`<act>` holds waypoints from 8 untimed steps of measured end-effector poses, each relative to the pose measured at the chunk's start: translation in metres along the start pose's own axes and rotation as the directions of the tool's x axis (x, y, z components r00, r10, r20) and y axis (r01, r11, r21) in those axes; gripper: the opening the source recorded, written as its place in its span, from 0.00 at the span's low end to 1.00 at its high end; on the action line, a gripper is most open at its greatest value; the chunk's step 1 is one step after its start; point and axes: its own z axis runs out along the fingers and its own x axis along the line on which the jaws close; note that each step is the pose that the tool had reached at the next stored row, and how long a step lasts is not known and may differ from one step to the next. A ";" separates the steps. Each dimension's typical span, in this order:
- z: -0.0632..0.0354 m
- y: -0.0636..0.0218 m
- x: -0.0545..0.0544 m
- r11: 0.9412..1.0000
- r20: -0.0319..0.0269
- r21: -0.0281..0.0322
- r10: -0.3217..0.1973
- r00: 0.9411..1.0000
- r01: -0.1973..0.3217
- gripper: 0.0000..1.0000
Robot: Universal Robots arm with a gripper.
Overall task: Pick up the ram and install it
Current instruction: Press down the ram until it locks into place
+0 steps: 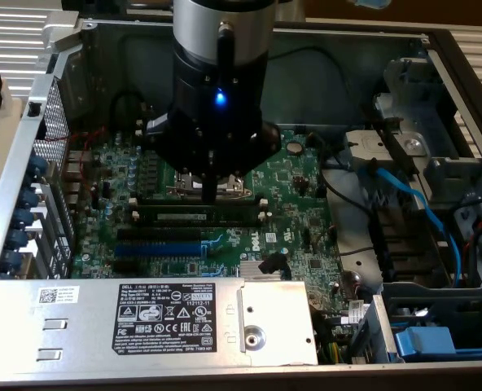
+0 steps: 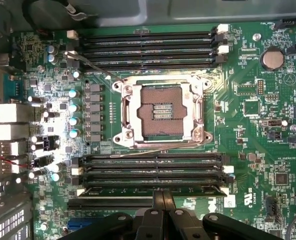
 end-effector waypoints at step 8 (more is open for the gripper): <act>0.0000 0.0000 0.000 1.000 0.000 0.000 0.009 1.000 -0.009 0.10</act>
